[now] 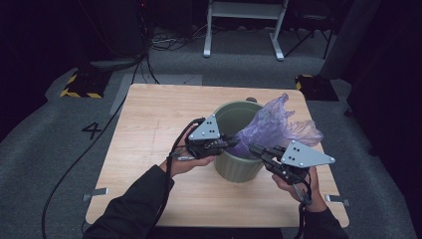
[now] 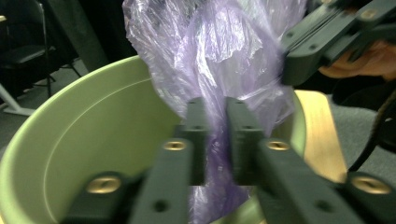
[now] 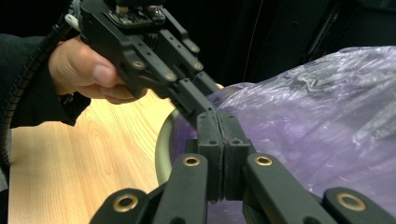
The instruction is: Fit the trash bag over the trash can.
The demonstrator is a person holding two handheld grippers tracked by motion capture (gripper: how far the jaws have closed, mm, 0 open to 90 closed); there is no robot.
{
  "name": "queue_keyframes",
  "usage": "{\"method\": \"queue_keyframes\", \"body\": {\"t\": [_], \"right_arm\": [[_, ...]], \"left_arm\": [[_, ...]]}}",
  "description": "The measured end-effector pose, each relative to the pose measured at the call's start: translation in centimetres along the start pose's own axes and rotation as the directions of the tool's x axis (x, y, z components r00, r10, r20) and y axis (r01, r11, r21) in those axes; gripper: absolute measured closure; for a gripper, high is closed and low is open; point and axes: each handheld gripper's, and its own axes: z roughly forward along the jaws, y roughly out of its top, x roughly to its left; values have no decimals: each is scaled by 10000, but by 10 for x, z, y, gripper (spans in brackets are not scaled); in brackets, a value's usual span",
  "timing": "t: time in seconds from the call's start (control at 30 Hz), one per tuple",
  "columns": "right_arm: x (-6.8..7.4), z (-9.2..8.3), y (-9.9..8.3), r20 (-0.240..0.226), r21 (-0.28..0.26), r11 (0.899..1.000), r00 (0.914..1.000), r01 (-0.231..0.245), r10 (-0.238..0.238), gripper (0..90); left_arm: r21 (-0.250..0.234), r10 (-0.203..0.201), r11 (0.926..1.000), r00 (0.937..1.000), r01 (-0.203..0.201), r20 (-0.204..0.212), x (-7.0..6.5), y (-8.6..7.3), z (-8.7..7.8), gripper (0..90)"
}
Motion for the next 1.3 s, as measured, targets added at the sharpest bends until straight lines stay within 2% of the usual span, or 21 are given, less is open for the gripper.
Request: {"method": "queue_keyframes", "body": {"t": [0.13,0.2,0.33,0.4,0.47,0.63,0.7,0.8,0.93,1.03,1.13,1.17,1.2,1.23,1.3], "right_arm": [[1,-4,0,87,-80,10000,10000,5,-5,833],[2,-7,-1,327,-127,9999,9994,-59,63,702],[3,-20,-2,614,-370,9992,9979,-165,187,529],[4,-29,-1,648,-526,9984,9976,-212,246,469],[5,-37,0,969,-572,9982,9950,-168,223,383],[2,-60,1,1985,-843,9963,9795,-179,344,268],[0,-68,1,2400,-866,9962,9703,-100,306,249],[-5,-77,0,2779,-925,9957,9601,-71,327,229],[-17,-80,-6,3295,-627,9977,9431,-240,434,204],[-29,-79,-13,3131,-514,9962,9461,-708,834,185],[-36,-71,-19,2553,-302,9925,9592,-1181,1219,190],[-37,-70,-20,2338,-323,9915,9636,-1258,1299,234],[-37,-68,-21,2065,-364,9913,9696,-1264,1313,332],[-36,-66,-21,1705,-357,9934,9788,-1090,1135,454],[-33,-63,-20,1325,-438,9951,9868,-884,935,558]], "left_arm": [[-91,92,9999,9999,-92,-64,1,-3,-2,894],[-125,271,9995,9992,-275,-301,-1,-4,-3,895],[-298,385,9988,9981,-399,-473,-1,-8,-9,895],[-398,375,9984,9978,-398,-554,-1,-10,-11,895],[-447,382,9982,9974,-409,-604,0,-12,-13,894],[-480,374,9980,9969,-408,-692,2,-18,-16,894],[-461,375,9981,9967,-409,-726,3,-20,-16,894],[-466,370,9981,9966,-406,-738,4,-22,-16,894],[-462,376,9981,9965,-411,-741,5,-24,-16,894],[-495,313,9982,9970,-348,-703,8,-27,-16,894],[-566,203,9981,9973,-243,-702,9,-28,-16,892],[-575,192,9981,9974,-232,-699,10,-29,-16,891],[-589,178,9980,9973,-220,-713,10,-29,-16,890],[-595,173,9980,9972,-216,-722,10,-29,-17,887],[-595,185,9980,9971,-229,-732,10,-29,-17,880]]}}
